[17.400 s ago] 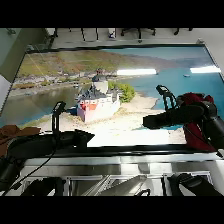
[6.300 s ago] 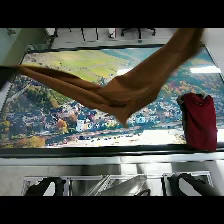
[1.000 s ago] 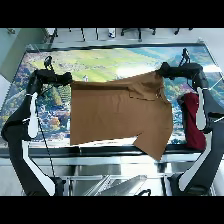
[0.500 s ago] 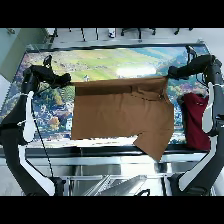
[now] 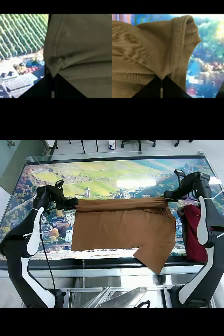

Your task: Fold the shirts.

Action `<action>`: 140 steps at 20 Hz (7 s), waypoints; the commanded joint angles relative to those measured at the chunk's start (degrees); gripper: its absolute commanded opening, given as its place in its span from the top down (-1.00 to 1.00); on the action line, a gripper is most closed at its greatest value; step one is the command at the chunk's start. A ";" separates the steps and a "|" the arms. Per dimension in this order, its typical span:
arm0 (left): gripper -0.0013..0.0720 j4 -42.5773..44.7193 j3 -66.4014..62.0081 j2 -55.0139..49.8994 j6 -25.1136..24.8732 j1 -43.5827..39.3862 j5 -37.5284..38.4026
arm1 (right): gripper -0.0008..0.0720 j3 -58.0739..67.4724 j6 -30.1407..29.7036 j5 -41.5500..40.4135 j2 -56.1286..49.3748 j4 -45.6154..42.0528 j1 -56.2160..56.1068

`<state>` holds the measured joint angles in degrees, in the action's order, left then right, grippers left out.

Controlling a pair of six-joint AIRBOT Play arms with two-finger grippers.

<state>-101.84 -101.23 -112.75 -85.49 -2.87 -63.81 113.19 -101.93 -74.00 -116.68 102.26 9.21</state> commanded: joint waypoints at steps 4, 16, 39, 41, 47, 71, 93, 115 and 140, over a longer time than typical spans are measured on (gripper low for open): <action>0.92 1.84 0.85 -2.58 0.52 -2.10 1.11 | 0.93 -0.13 1.51 0.66 -1.90 -1.79 -1.22; -0.53 -0.07 -12.72 -2.38 0.48 -2.49 -8.85 | -0.05 3.63 5.44 -2.91 1.90 1.29 -0.26; -0.53 -21.49 40.96 17.33 -16.59 10.58 -12.81 | -0.05 -44.76 0.11 -19.63 37.88 15.43 25.99; -0.53 -21.29 40.96 16.26 -17.20 9.94 -13.53 | -0.05 -51.15 -0.33 -18.58 39.47 15.41 28.33; 0.92 -21.27 38.45 16.15 -18.80 9.35 -12.90 | -0.39 -68.61 -0.26 -12.11 40.33 16.00 29.59; 0.92 -1.29 49.03 29.33 -9.35 11.43 -16.02 | 0.92 -81.37 10.62 -0.98 53.81 3.23 14.60; 0.92 -1.77 -4.11 -1.70 -7.39 3.41 -13.86 | 0.92 -35.58 3.06 22.56 17.51 20.98 -2.19; -0.71 -1.88 -12.94 8.74 -4.79 6.58 -24.63 | -0.94 -27.74 -9.66 -1.53 6.05 25.79 8.41; 0.92 -17.05 -16.52 -16.41 -4.81 -34.18 10.19 | 0.92 -9.27 -8.17 -15.82 27.28 28.11 4.13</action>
<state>-119.02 -116.99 -127.11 -90.35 -34.15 -57.23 101.21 -110.59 -86.94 -91.57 129.75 13.41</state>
